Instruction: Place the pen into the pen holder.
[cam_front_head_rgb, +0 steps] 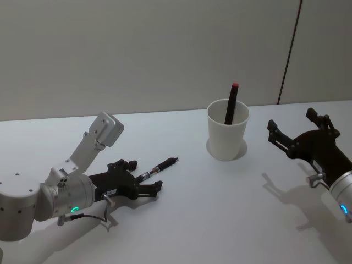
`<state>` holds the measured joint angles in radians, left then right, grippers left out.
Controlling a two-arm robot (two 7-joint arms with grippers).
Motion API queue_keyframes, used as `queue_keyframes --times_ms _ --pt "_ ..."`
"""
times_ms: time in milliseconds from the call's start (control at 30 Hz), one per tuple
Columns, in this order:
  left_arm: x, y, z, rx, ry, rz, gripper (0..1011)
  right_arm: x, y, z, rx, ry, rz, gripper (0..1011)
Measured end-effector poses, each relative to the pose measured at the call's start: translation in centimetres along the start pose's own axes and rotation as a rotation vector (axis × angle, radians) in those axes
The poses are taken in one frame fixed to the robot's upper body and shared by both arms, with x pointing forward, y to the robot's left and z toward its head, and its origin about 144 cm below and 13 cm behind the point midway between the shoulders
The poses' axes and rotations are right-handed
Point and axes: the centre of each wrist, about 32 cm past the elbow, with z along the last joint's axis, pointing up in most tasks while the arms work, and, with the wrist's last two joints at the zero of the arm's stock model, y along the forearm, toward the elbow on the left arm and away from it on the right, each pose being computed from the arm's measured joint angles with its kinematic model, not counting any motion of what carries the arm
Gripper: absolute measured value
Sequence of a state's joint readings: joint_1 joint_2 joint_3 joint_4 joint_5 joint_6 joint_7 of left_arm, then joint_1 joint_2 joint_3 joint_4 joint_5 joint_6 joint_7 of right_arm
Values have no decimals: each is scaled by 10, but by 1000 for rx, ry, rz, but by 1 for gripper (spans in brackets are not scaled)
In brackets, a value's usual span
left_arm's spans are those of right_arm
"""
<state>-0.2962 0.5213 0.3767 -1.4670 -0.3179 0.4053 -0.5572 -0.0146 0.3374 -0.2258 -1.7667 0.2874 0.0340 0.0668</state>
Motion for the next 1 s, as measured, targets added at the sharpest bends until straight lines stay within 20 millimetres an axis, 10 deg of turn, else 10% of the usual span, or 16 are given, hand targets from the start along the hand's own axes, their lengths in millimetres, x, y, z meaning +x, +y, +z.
queue_keyframes --times_ms 1000 --pt "0 -1 0 5 2 -2 1001 0 0 0 0 0 0 1001"
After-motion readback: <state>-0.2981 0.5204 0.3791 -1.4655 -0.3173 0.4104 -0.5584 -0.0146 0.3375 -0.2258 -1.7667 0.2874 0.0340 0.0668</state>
